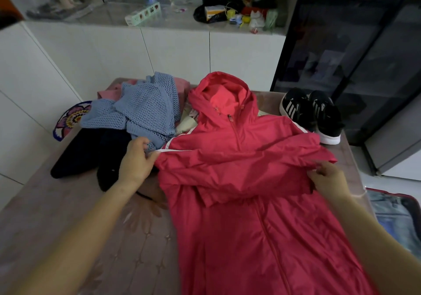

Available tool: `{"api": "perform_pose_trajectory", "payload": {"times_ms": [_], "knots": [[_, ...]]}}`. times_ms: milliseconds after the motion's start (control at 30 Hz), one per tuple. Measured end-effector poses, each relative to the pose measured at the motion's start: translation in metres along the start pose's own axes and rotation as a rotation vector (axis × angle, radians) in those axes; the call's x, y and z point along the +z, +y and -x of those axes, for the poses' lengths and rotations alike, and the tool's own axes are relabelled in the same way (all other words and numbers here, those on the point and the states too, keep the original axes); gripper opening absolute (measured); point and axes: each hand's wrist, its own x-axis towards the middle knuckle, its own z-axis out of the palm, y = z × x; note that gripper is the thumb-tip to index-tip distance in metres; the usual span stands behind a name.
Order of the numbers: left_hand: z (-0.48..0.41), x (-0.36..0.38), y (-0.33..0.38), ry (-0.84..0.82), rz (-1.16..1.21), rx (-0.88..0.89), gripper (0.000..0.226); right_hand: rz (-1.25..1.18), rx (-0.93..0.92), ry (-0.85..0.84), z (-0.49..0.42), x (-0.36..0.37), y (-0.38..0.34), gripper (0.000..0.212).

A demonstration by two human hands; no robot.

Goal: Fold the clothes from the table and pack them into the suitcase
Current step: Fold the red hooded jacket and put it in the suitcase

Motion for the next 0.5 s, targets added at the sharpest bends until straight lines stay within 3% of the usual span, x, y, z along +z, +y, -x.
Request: {"api": "perform_pose_trajectory", "payload": {"times_ms": [100,167,300,367,500], "knots": [[0.04,0.006,-0.001,0.152,0.098,0.065,0.03,0.253,0.104,-0.031,-0.014,0.008,0.015,0.036],[0.066,0.013,-0.015,0.129,0.134,0.049,0.035,0.369,0.103,-0.01,-0.012,0.019,0.007,0.048],[0.091,0.03,-0.037,-0.086,0.085,0.095,0.07,0.391,-0.308,0.001,0.004,0.073,-0.052,0.045],[0.092,0.038,-0.035,-0.132,0.081,0.127,0.075,0.43,-0.487,-0.156,0.012,0.11,-0.085,0.036],[0.088,0.049,-0.022,-0.037,0.164,0.091,0.071,0.605,-0.668,-0.447,0.032,0.185,-0.146,0.036]]}}
